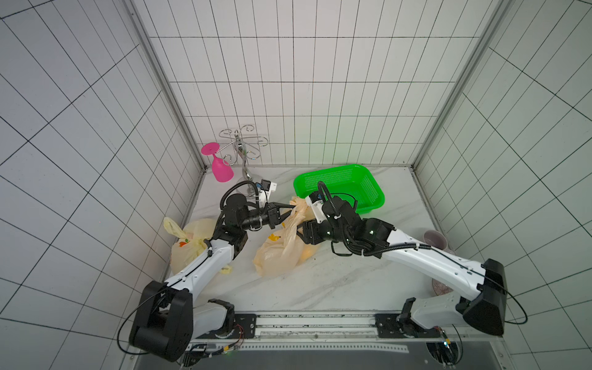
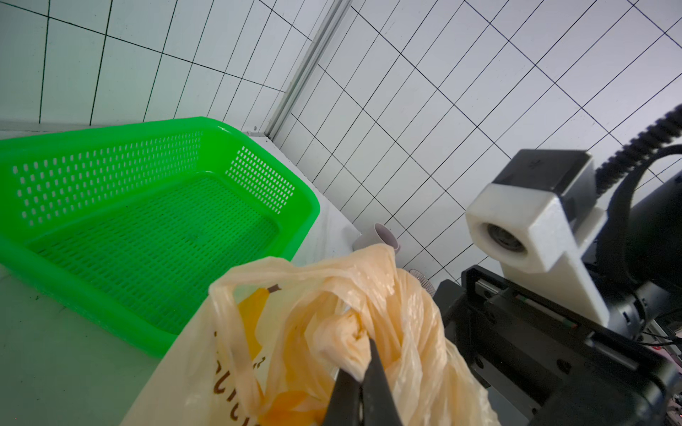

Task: Place the peach into a plastic bag & tie a knot
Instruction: Tie the plastic bag at the center of the board.

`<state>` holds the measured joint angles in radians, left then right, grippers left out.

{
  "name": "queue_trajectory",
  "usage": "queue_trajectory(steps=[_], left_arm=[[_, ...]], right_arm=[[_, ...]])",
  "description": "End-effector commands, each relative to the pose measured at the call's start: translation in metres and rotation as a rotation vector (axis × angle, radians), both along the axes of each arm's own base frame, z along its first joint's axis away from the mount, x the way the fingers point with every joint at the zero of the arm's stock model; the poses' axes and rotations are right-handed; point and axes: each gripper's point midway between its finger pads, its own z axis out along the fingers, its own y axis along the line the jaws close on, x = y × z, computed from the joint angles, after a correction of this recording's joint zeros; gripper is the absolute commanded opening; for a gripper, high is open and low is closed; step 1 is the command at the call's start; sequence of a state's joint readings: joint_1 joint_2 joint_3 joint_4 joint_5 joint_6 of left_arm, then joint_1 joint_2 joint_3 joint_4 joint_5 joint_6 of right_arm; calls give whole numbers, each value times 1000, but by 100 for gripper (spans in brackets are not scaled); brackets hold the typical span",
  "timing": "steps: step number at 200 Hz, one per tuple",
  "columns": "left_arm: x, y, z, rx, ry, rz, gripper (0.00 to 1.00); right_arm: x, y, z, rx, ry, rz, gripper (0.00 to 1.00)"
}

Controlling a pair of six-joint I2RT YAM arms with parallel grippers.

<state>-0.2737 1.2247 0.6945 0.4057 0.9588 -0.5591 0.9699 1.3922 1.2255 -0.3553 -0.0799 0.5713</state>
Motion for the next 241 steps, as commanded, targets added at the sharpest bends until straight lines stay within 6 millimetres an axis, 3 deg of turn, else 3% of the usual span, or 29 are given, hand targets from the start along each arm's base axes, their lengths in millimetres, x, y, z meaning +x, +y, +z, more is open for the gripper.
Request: queue_trajectory(steps=[1, 36, 76, 96, 115, 135, 176, 200, 221, 241], left_arm=[[-2, 1, 4, -13, -22, 4, 0], [-4, 2, 6, -17, -24, 4, 0], [-3, 4, 6, -16, -20, 16, 0], [3, 14, 14, -19, -16, 56, 0], [12, 35, 28, -20, -18, 141, 0], [16, 51, 42, -21, -41, 205, 0], [13, 53, 40, -6, -29, 204, 0], [16, 62, 42, 0, -23, 248, 0], [25, 82, 26, 99, 54, 375, 0], [29, 115, -18, 225, 180, 542, 0]], right_arm=[[5, 12, 33, 65, -15, -6, 57], [10, 15, 29, 68, -4, -20, 47], [9, 7, 36, 82, -21, -35, 24], [8, -7, 33, 83, -11, -53, 10], [9, -33, 22, 74, 10, -84, 0], [8, -63, 1, 34, 50, -106, 0], [15, -107, -43, -69, 147, -177, 0], [22, -133, -67, -251, 145, -235, 0], [24, -192, -94, -538, 145, -397, 0], [17, -248, -114, -628, 201, -568, 0]])
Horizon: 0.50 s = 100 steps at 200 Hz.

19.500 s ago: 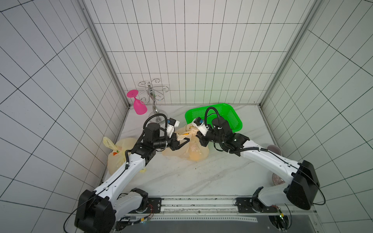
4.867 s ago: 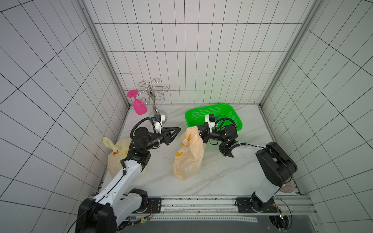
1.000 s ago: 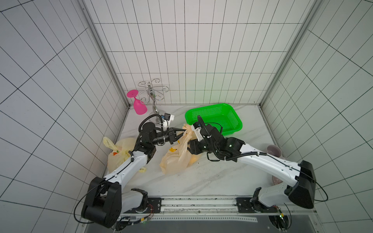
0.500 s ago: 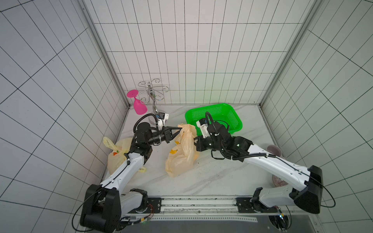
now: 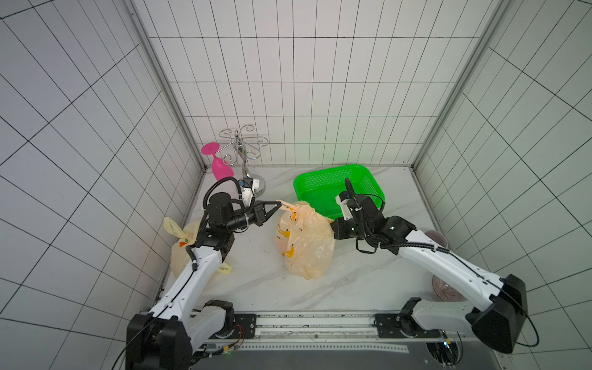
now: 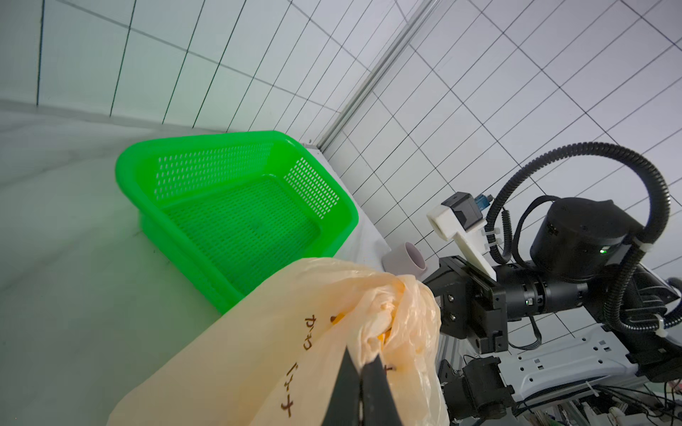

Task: Place the peach into a plastic bag & tie a knot
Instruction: Tie the plastic bag at the center of the board.

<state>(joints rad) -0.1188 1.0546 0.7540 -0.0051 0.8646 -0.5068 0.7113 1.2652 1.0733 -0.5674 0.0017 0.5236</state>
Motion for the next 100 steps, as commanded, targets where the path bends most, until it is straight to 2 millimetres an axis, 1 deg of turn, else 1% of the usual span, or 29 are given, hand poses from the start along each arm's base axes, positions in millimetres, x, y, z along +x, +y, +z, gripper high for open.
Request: queue_trajectory(steps=[1, 8, 17, 25, 34, 44, 53, 65, 78, 100], left_arm=[[20, 57, -25, 168, 70, 300, 0], [21, 71, -47, 206, 130, 371, 0], [22, 88, -70, 243, 193, 450, 0], [22, 102, -84, 266, 236, 513, 0], [23, 112, -93, 279, 262, 557, 0], [25, 119, -94, 289, 270, 588, 0], [28, 120, -91, 290, 265, 592, 0], [31, 120, -86, 290, 260, 591, 0], [32, 121, -86, 304, 265, 586, 0], [33, 129, -85, 340, 266, 604, 0]], right_arm=[[-22, -122, -57, -384, 136, -289, 0], [-26, -136, -65, -383, 158, -335, 0], [-30, -152, -75, -383, 194, -384, 0], [-32, -163, -85, -378, 226, -416, 0], [-33, -172, -95, -379, 257, -438, 0], [-33, -179, -106, -375, 290, -452, 0], [-31, -183, -111, -365, 302, -463, 0], [-26, -185, -112, -357, 297, -474, 0], [-22, -187, -111, -348, 298, -487, 0], [-18, -196, -109, -333, 292, -514, 0]])
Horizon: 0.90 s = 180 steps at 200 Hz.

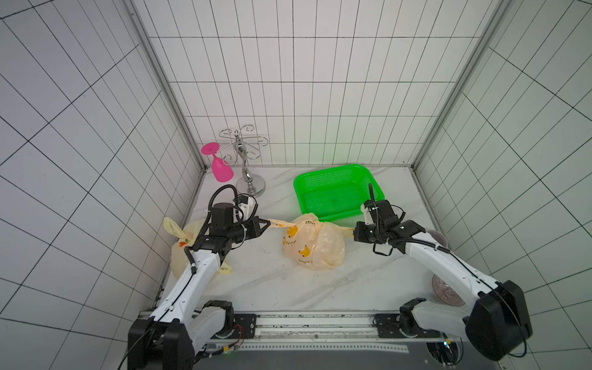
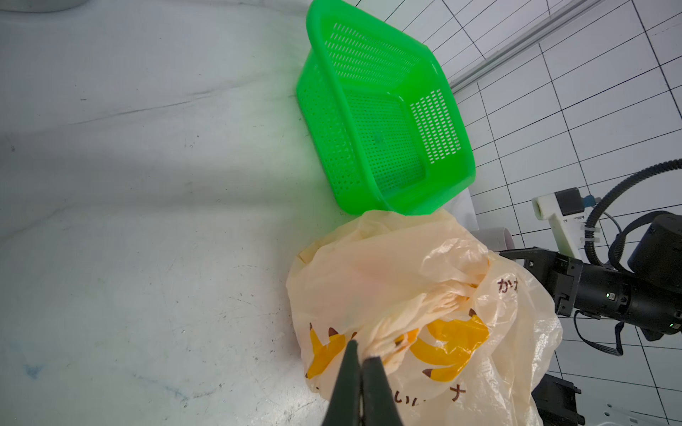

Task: Place the peach into a plastic bag & tie a knot
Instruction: Tie the plastic bag at the center of the board.

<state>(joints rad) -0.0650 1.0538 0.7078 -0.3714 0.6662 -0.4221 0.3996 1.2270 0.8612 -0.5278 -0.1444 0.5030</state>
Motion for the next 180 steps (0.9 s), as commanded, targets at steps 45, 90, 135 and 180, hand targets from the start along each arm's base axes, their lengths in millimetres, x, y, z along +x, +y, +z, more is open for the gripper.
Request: queue_trajectory(steps=[45, 90, 135, 180], left_arm=[[43, 44, 37, 103, -201, 178, 0], [30, 4, 82, 104, -430, 38, 27], [11, 16, 79, 153, -418, 90, 55], [20, 26, 89, 203, -369, 144, 65]], right_arm=[[1, -71, -3, -155, -7, -176, 0], [32, -25, 54, 34, -193, -11, 0], [10, -28, 53, 26, -124, 10, 49], [-16, -55, 87, -35, -30, -24, 63]])
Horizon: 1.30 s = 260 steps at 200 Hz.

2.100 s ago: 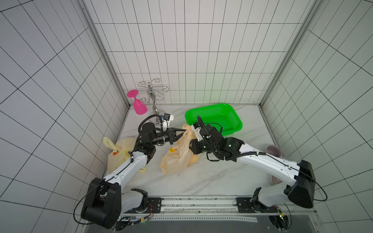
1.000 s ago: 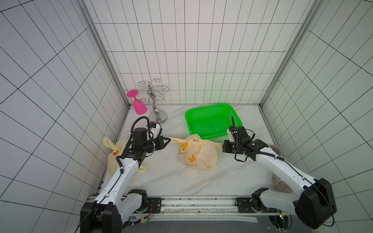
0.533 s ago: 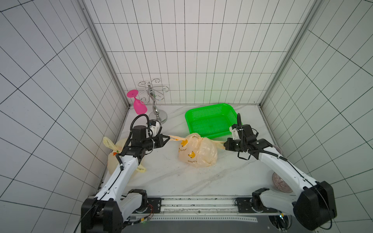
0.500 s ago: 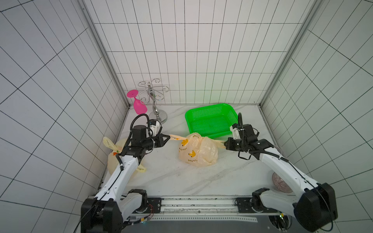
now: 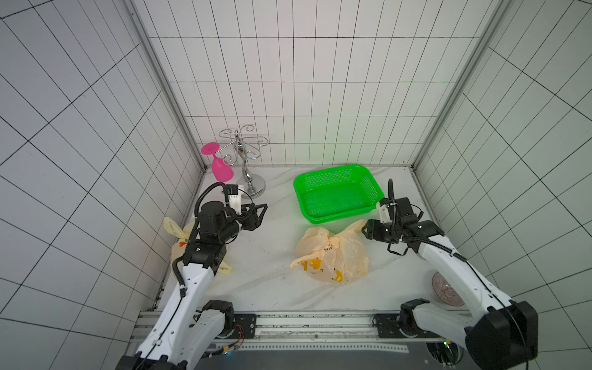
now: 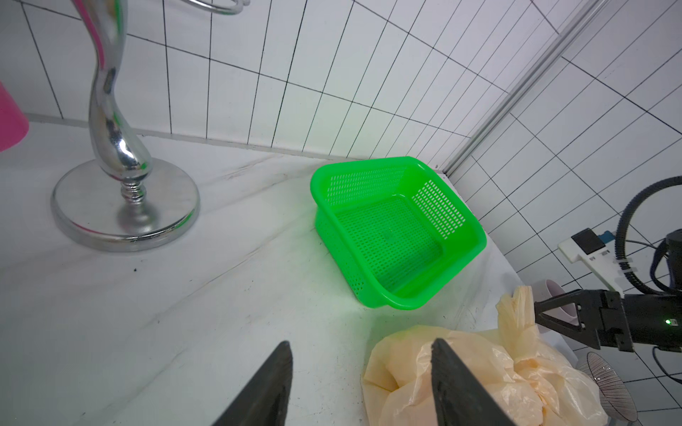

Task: Place the peach into a plastic bag & tie a knot
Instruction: Reset both arms

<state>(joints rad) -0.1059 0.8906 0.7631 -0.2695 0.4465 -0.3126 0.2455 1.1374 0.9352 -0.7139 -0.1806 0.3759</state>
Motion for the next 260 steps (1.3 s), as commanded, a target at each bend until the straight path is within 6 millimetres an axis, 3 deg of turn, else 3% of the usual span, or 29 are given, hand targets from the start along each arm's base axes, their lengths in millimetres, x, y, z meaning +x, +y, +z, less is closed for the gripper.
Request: queue_trajectory(steps=[1, 24, 39, 56, 74, 86, 94, 103, 115, 148, 169, 185, 207, 216, 250, 260], left_arm=[[6, 8, 7, 37, 20, 47, 65], [7, 10, 14, 52, 17, 56, 66], [11, 16, 20, 67, -5, 91, 66], [20, 28, 25, 83, -50, 170, 66], [31, 47, 30, 133, -162, 286, 66], [39, 58, 34, 186, -285, 382, 69], [42, 73, 32, 225, -345, 479, 70], [44, 97, 31, 243, -376, 629, 71], [44, 124, 15, 309, -337, 779, 71], [36, 156, -48, 412, -229, 959, 71], [32, 161, -89, 450, -199, 960, 72], [33, 161, -103, 424, -217, 905, 73], [41, 160, -109, 354, -255, 840, 74], [48, 151, -109, 335, -283, 772, 75], [66, 120, -121, 357, -334, 555, 96], [67, 118, -127, 356, -336, 547, 97]], right_arm=[[-9, -8, 59, 9, -24, 8, 64], [-31, -2, 86, 77, -38, 45, 69], [-32, -5, 101, 135, -76, 8, 70], [-12, -28, 117, 81, -161, -123, 69], [23, -80, 120, -150, -342, -318, 73], [47, -98, 121, -250, -518, -363, 76], [58, -103, 112, -295, -608, -370, 81], [66, -110, 108, -348, -681, -390, 100], [71, -125, 96, -437, -689, -442, 99], [83, -142, 42, -507, -704, -511, 99], [98, -131, 11, -504, -691, -424, 99], [101, -130, -8, -521, -685, -399, 99], [98, -132, -25, -523, -710, -405, 99], [95, -132, -28, -520, -739, -407, 99], [95, -125, -38, -498, -812, -368, 99], [98, -119, -47, -492, -803, -324, 99]])
